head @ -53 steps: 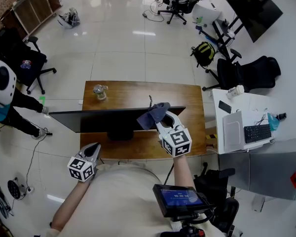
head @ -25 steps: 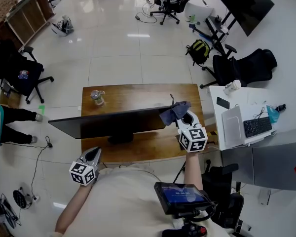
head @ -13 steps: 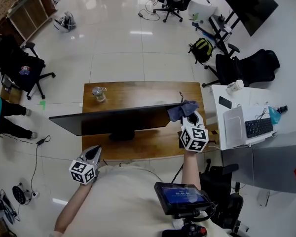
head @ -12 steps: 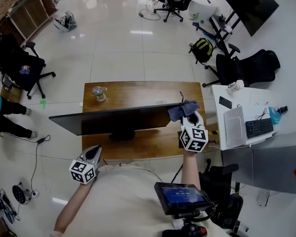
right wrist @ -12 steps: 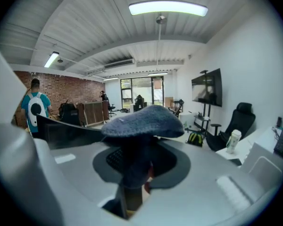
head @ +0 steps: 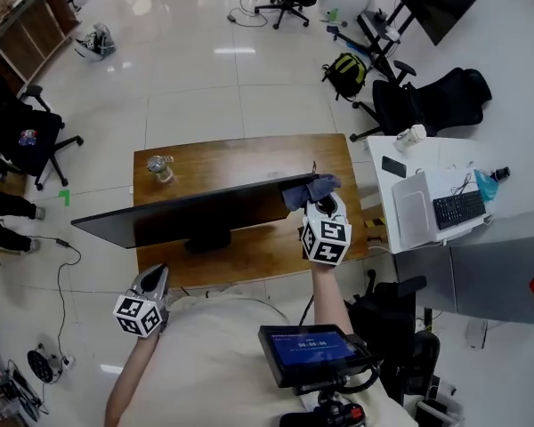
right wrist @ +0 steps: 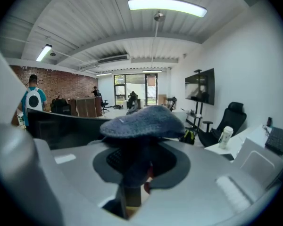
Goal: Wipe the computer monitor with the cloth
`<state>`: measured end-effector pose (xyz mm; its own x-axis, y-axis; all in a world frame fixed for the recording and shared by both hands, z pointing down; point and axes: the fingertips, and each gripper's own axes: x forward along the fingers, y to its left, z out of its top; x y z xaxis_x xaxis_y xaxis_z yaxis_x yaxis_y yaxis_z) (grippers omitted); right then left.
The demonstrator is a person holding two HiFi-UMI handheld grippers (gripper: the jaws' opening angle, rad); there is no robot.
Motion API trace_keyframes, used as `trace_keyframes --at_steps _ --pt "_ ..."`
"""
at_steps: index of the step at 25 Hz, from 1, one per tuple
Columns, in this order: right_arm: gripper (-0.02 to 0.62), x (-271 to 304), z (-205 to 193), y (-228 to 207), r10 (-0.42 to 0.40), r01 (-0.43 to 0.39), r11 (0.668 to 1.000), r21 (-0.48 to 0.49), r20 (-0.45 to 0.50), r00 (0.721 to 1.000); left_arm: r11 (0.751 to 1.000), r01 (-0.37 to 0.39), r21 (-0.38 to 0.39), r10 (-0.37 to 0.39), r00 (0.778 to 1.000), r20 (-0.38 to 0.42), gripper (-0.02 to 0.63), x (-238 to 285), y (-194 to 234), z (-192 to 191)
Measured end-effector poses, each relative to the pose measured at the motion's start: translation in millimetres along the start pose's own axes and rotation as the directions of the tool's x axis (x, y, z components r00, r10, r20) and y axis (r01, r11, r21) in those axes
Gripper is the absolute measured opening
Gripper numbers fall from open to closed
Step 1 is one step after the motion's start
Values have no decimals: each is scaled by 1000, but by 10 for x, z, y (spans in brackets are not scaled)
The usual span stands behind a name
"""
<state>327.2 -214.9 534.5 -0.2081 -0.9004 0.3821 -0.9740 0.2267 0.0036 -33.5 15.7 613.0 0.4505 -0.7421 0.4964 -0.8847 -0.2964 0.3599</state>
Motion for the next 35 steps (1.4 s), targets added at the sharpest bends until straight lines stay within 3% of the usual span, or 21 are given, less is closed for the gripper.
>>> trace_keyframes --at_steps 6,14,35 --pt "84 73 -238 4 10 -12 999 -40 -55 998 1000 8 4 -8 1000 0 0 39 -5 16" --pt "85 137 -549 36 47 -44 999 33 -97 994 1000 19 17 -19 1000 -14 0 46 -21 12" --pt "85 335 -1254 51 42 -33 999 43 -240 970 1000 6 13 -6 1000 -19 0 -73 -16 -65"
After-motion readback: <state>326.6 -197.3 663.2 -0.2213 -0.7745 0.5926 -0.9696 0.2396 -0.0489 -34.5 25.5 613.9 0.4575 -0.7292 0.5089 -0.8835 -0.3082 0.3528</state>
